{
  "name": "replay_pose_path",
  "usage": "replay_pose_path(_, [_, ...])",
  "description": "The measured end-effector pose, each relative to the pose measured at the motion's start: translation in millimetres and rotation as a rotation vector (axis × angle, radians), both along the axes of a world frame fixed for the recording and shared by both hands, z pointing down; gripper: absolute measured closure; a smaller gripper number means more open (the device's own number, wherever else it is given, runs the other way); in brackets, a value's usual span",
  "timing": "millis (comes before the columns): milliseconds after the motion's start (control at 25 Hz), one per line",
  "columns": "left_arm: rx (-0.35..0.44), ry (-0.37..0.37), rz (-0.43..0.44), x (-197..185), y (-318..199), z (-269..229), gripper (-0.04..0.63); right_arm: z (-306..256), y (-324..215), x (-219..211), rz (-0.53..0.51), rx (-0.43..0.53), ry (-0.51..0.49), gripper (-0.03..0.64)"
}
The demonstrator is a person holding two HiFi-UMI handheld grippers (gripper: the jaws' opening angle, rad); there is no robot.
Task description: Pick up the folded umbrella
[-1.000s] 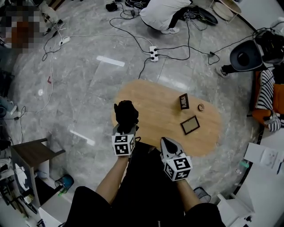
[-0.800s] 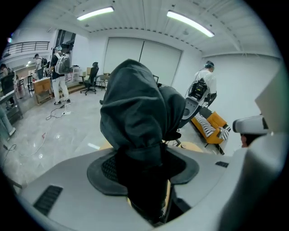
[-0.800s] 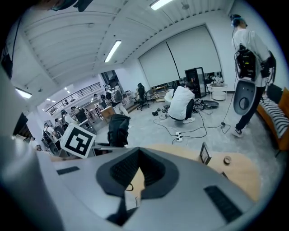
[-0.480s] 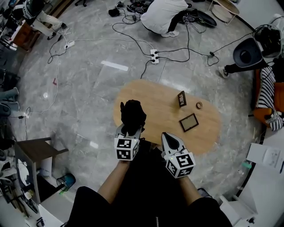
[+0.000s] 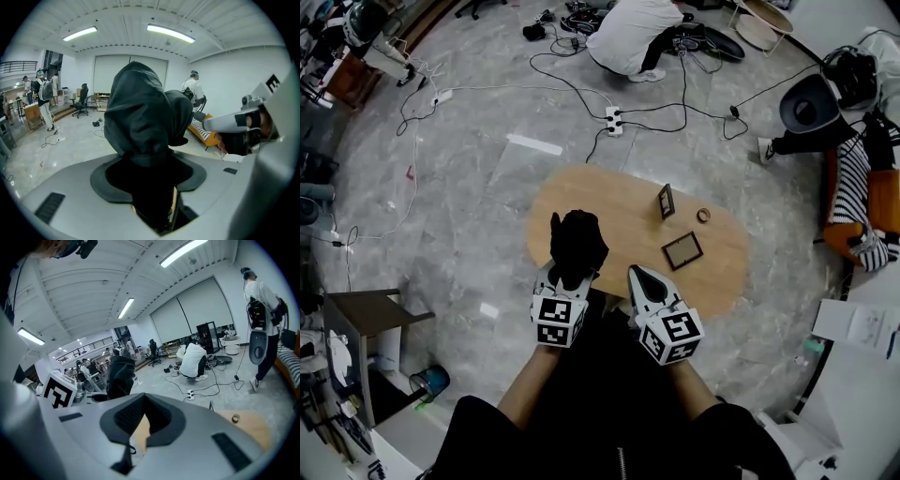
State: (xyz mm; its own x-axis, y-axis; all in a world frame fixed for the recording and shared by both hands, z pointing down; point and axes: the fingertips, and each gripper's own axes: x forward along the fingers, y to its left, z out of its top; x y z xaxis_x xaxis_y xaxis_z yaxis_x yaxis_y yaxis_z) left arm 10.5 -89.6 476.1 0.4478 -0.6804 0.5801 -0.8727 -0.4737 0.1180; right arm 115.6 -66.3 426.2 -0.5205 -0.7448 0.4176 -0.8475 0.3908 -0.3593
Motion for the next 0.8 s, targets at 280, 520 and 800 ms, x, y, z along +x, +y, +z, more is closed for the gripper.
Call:
replay_pose_path(280, [0.067,0.031,0.022,19,12,-34,0.371,-9,8,18,0.018,0.026,0.016,0.606])
replay_pose_path(520, [0.126,0.022,0.056,26,11,-52,0.371,-25,10,29,0.047,0.110,0.048,0.607])
replay_pose_path(800, [0.160,0.011,0.090,28,14,-64,0.371,-39,12,30,0.073,0.153,0.040,0.607])
